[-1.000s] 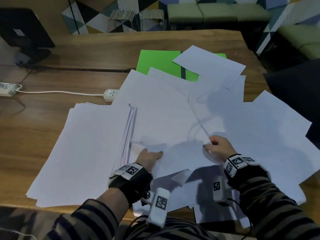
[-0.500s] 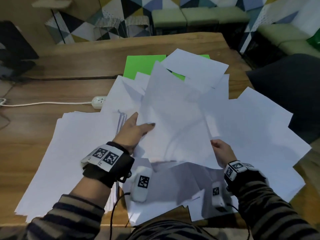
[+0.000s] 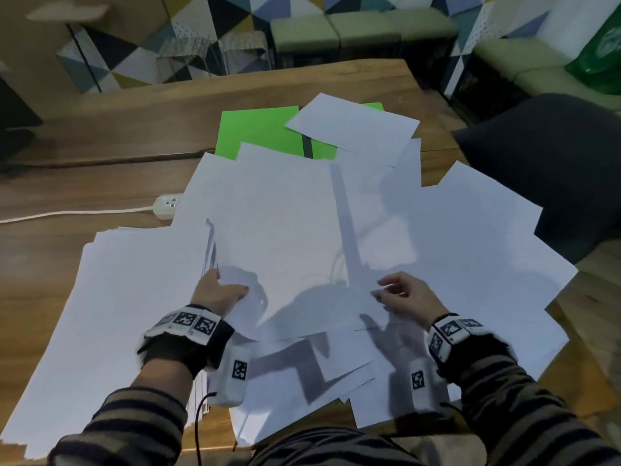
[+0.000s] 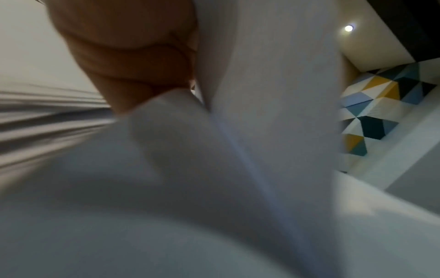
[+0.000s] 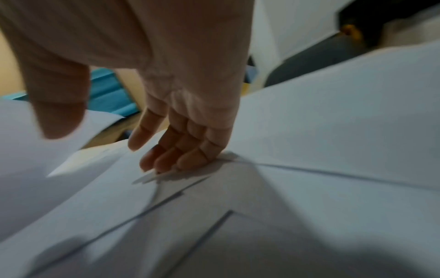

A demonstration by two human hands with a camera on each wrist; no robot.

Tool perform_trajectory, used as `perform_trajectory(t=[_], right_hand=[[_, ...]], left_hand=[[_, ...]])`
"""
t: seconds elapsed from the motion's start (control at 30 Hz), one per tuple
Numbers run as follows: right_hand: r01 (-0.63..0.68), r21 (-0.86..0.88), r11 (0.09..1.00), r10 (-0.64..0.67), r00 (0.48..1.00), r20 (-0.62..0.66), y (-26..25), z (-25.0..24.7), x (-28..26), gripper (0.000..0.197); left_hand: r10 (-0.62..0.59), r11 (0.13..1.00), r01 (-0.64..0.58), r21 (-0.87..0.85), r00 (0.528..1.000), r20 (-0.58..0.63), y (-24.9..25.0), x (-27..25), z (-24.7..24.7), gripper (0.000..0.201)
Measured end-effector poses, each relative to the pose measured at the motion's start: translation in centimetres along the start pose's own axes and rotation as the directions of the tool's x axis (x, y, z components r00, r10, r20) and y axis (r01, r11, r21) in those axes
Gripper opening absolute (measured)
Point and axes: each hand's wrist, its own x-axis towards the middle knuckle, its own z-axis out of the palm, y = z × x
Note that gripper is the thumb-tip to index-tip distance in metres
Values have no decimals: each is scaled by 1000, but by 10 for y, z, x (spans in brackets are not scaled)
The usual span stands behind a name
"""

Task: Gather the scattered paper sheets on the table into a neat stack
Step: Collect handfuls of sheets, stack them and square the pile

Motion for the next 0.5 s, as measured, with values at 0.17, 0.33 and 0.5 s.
perform_trajectory(t=[0.17,0.33,0.5], right_hand=[[279,-694,664,-56,944,326,-13,43,-20,115],[427,-841,331,-27,896,444,4,79,-31,135],[400,-869,290,-117,916,383,16,95,-31,111]], left_hand=[[56,998,-61,-34,990,-129,0,-1,-17,44],[192,944,-250,-214,946,-260,18,-4,-44,38],[195,797,-303,-522,948,-253,33,-8,-50,34]])
